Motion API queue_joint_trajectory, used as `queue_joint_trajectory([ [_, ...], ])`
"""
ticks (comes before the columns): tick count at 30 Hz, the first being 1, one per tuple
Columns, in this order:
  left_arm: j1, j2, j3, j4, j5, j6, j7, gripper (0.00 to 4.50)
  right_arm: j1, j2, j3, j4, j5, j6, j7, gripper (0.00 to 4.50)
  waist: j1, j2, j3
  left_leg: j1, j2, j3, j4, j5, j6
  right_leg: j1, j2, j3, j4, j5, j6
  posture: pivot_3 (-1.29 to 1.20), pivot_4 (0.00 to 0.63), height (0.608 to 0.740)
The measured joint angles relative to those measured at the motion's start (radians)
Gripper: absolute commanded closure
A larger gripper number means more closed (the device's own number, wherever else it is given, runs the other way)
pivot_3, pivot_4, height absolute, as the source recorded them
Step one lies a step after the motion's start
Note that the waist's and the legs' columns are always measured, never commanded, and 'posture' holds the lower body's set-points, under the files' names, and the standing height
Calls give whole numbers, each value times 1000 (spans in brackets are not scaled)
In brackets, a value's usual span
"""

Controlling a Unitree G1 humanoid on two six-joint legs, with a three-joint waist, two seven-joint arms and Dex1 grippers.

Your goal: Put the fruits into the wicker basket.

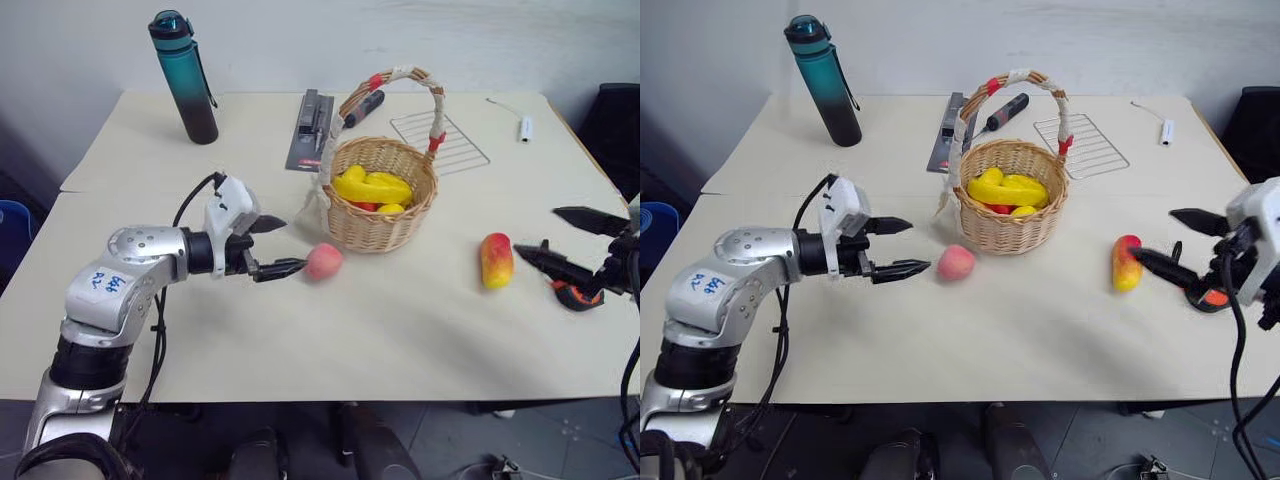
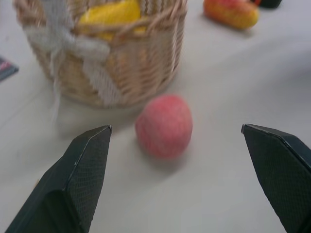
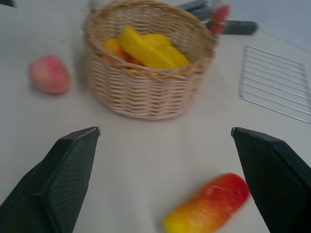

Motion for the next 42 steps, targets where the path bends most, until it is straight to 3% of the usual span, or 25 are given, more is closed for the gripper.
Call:
queue_joint_trajectory([
  [4, -41, -74, -78, 45, 29, 8, 50, 0, 5, -30, -18, -113, 141, 62, 26, 28, 18, 0, 0, 0, 0, -2, 1, 0, 1, 3, 0, -2, -5, 1, 0, 0, 150, 740],
  [8, -96, -152, -179, 207, 115, -86, 74, 0, 0, -36, -17, -205, 236, 93, -25, 28, 26, -1, 0, 0, 0, -2, 1, -1, 3, 5, 0, -2, -9, 1, 1, 0, 150, 740],
  [17, -156, -299, -252, 524, 241, -326, 85, 0, 43, -22, 5, -254, 318, 99, -147, 28, 27, -1, 0, -3, 0, -2, 0, -2, 4, 4, 0, -2, -12, 1, 1, 0, 150, 740],
  [19, -170, -307, -249, 549, 248, -351, 80, 538, 55, -22, 5, -255, 322, 95, -159, 0, 27, -1, 0, -2, 0, -2, 0, -2, 4, 5, 0, -2, -12, 2, 2, 0, 150, 740],
  [22, -174, -309, -242, 556, 256, -379, 71, 1438, 72, -17, 5, -257, 325, 85, -168, 0, 26, -1, 0, -2, 0, -2, 0, -2, 4, 5, 0, -2, -12, 2, 2, 0, 150, 740],
  [25, -174, -316, -226, 576, 261, -390, 65, 2054, 80, -17, 7, -257, 325, 72, -178, 0, 26, -1, 0, -2, 0, -2, 0, -2, 4, 5, 0, -2, -12, 2, 2, 0, 150, 740],
  [30, -157, -283, -204, 530, 251, -393, 16, 2143, 86, -17, 11, -257, 325, 54, -189, 0, 25, -1, 0, -2, 1, -2, -1, -2, 4, 5, 0, -2, -12, 2, 2, 0, 150, 740],
  [35, -139, -205, -90, 382, 106, -281, -96, 2143, 96, -17, 12, -252, 324, 43, -203, 0, 26, -1, 0, -2, 1, -3, 0, -2, 4, 5, -1, -3, -12, 2, 2, 0, 150, 740],
  [38, -225, -219, -26, 345, 22, -179, -98, 2143, 68, 1, 41, -246, 289, 13, -241, 0, 29, -1, 0, -2, 0, -4, 1, -1, 5, 6, -1, -4, -13, 2, 3, 0, 150, 740],
  [42, -414, -315, -24, 333, -30, -85, -50, 2143, 35, 16, 100, -238, 226, -10, -307, 0, 41, -1, 0, -2, -1, -5, 1, -2, 7, 10, -2, -4, -19, 3, 4, 0, 150, 740],
])
